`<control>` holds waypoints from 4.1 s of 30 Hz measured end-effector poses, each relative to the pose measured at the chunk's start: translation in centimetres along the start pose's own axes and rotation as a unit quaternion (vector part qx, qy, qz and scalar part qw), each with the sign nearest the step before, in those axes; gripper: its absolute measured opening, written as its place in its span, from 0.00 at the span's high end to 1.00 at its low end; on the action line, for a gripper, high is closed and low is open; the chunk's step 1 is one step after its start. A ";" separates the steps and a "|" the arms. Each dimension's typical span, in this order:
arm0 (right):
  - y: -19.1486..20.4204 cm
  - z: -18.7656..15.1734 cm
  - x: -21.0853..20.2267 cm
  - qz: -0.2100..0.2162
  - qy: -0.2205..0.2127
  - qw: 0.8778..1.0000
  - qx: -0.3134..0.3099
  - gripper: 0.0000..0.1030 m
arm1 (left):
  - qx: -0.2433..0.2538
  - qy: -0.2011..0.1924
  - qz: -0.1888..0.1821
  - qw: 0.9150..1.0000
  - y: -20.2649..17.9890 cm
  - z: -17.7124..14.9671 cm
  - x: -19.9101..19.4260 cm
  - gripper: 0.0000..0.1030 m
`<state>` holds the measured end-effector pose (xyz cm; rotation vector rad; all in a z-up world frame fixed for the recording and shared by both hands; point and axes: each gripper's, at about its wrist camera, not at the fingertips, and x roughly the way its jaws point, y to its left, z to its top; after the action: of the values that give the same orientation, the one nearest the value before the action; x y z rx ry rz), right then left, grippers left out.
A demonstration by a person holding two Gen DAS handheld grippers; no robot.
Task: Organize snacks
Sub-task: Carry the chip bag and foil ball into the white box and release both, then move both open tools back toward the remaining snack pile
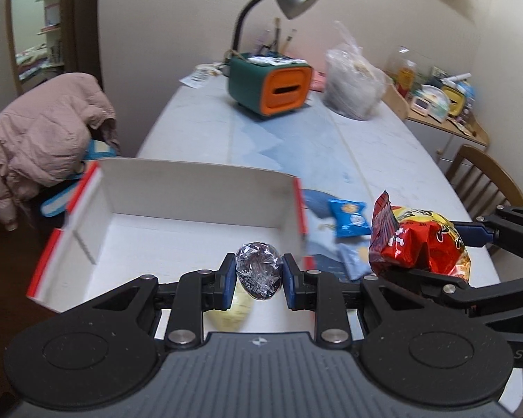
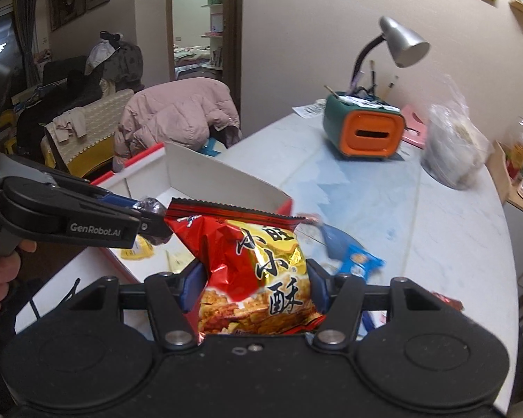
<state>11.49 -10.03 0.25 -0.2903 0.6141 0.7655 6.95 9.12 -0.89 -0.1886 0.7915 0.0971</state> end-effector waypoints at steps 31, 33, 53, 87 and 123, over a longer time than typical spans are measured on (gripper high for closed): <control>7.0 3.7 16.9 -0.019 0.091 0.993 -0.078 0.42 | 0.002 0.094 0.059 0.994 11.3 0.6 9.4 0.74; 7.1 3.6 17.2 -0.017 0.095 0.992 -0.080 0.42 | 0.010 0.103 0.061 0.993 11.1 0.4 9.9 0.74; 7.0 2.8 17.6 0.001 0.119 0.991 -0.062 0.35 | 0.026 0.129 0.060 0.990 10.5 -0.1 10.9 0.74; 1.3 1.8 1.7 0.020 -0.032 0.998 0.050 0.09 | 0.045 -0.018 -0.057 0.997 2.1 1.6 -0.3 0.34; -22.6 -8.7 -1.9 -0.094 0.016 0.983 0.158 0.00 | 0.042 0.004 -0.067 0.997 -15.5 2.6 8.8 0.23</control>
<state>23.15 -30.73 -4.88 -0.0669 0.7178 0.4725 17.31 -5.40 -3.37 -0.1609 0.7875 -0.0630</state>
